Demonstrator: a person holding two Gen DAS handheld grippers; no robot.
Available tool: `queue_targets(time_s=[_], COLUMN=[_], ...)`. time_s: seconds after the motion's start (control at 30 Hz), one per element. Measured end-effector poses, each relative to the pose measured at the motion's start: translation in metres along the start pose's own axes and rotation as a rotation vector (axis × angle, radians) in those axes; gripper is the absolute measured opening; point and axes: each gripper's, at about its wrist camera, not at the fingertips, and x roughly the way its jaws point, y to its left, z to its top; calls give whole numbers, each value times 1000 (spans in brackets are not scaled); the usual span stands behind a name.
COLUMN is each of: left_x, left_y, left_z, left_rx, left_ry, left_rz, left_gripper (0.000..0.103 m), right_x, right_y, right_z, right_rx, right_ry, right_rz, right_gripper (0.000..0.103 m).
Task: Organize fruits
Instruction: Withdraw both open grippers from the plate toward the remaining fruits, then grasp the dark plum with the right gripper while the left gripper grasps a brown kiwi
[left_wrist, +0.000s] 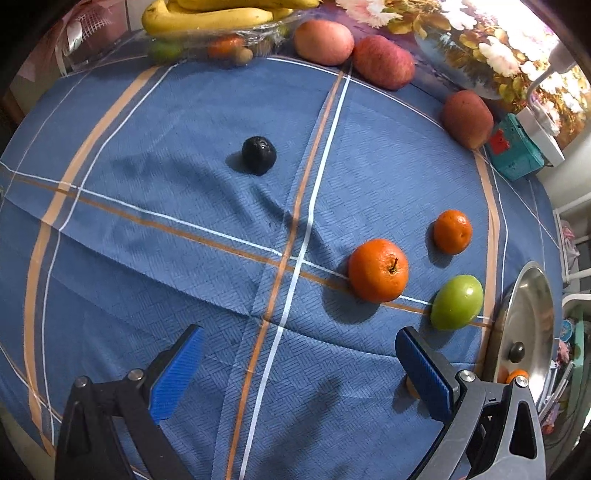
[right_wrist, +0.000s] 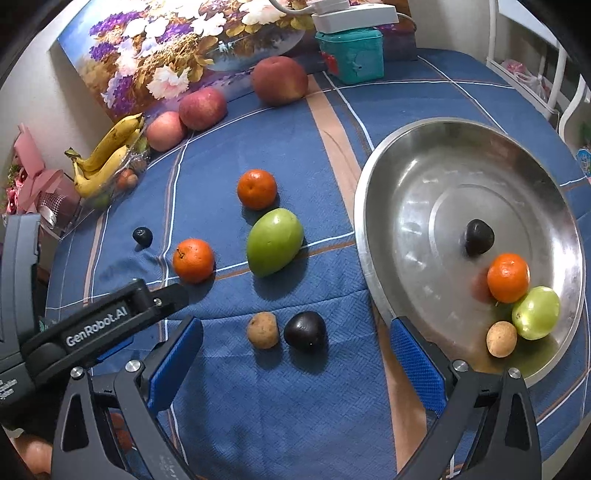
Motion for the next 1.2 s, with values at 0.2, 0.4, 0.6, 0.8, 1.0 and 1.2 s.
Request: queue_targets(time_s=[0.2, 0.4, 0.6, 0.8, 1.0, 1.2], left_x=[0, -6, -5, -4, -1, -1], left_y=[2, -2, -9, -24, -40, -59], left_z=[0, 0, -2, -6, -12, -19], left_rx=[0, 18, 41, 71, 101, 133], left_ry=[-3, -16, -9, -4, 16, 24], left_rz=[-6, -14, -19, -50, -67, -70], left_gripper=[103, 103, 103, 103, 103, 101], right_x=[2, 1, 4, 12, 16, 17], right_y=[2, 4, 3, -10, -28, -36], right_z=[0, -2, -4, -6, -8, -8], right_rx=[-7, 10, 19, 83, 178, 223], right_ry=[3, 15, 28, 66, 82, 83], right_rz=[-1, 23, 14, 19, 41, 60], right_gripper=[101, 100, 91, 75, 66, 56])
